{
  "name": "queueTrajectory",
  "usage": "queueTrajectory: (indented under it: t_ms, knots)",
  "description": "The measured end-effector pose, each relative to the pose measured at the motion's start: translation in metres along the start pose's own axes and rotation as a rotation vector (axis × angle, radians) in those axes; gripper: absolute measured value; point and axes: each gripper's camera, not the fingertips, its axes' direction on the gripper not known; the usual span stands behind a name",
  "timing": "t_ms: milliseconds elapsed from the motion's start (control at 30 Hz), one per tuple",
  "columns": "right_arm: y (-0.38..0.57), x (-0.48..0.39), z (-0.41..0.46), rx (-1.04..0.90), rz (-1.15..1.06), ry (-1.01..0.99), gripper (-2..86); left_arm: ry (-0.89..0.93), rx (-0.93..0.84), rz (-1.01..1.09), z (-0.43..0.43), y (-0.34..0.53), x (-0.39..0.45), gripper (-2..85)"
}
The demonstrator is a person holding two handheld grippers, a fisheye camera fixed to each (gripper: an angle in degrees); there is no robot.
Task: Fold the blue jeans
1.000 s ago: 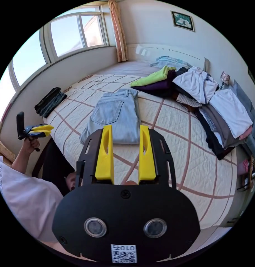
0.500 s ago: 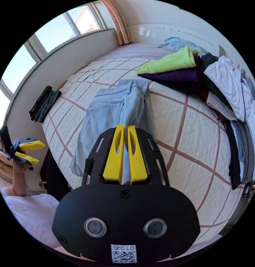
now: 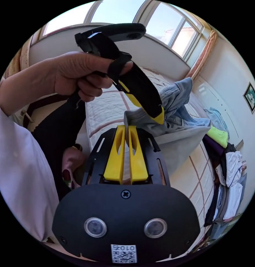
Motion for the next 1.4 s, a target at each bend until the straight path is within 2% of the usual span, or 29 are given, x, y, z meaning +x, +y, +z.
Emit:
queueTrajectory:
  t_ms: [133,300,367,467,567,667,800,1000,1133,1200,1267,1333,1400]
  knots:
    - [0.009,0.003,-0.005,0.011,0.012,-0.041,4.0,-0.059,0.06,-0.014,-0.007,0.019,-0.005,13.8]
    - [0.051,0.067,-0.041,0.229,0.342,-0.217,5.8,0.031,0.152,0.031,-0.046,0.06,-0.015,10.0]
    - [0.061,0.096,-0.048,0.256,0.493,-0.209,7.5,0.044,0.213,0.091,-0.077,0.089,-0.021,9.2]
    - [0.072,0.146,-0.049,0.263,0.685,-0.129,9.8,-0.003,0.292,0.184,-0.114,0.135,-0.026,8.6]
    - [0.068,0.194,-0.031,0.21,0.8,-0.093,13.7,-0.046,0.287,0.217,-0.135,0.18,-0.042,8.5]
    - [0.05,0.244,-0.005,0.194,0.89,-0.193,15.8,-0.049,0.275,0.196,-0.14,0.224,-0.061,8.4]
    - [-0.022,0.283,0.03,0.122,0.824,-0.299,15.0,-0.036,0.3,0.089,-0.138,0.264,-0.088,8.4]
    - [-0.15,0.291,0.115,-0.217,0.634,-0.156,15.5,0.006,0.322,0.119,-0.122,0.29,-0.109,8.4]
    - [-0.194,0.298,0.184,-0.404,0.636,-0.149,15.6,-0.015,0.312,0.182,-0.119,0.301,-0.115,8.4]
    - [-0.205,0.298,0.226,-0.565,0.628,-0.051,15.4,-0.015,0.315,0.187,-0.12,0.306,-0.121,8.4]
    - [-0.204,0.297,0.246,-0.641,0.616,-0.002,14.9,-0.004,0.331,0.169,-0.122,0.313,-0.131,8.4]
    - [-0.197,0.303,0.242,-0.61,0.666,-0.011,13.7,0.006,0.345,0.145,-0.124,0.32,-0.14,8.4]
    - [-0.178,0.318,0.222,-0.568,0.706,-0.024,8.8,0.036,0.366,0.109,-0.126,0.326,-0.152,8.5]
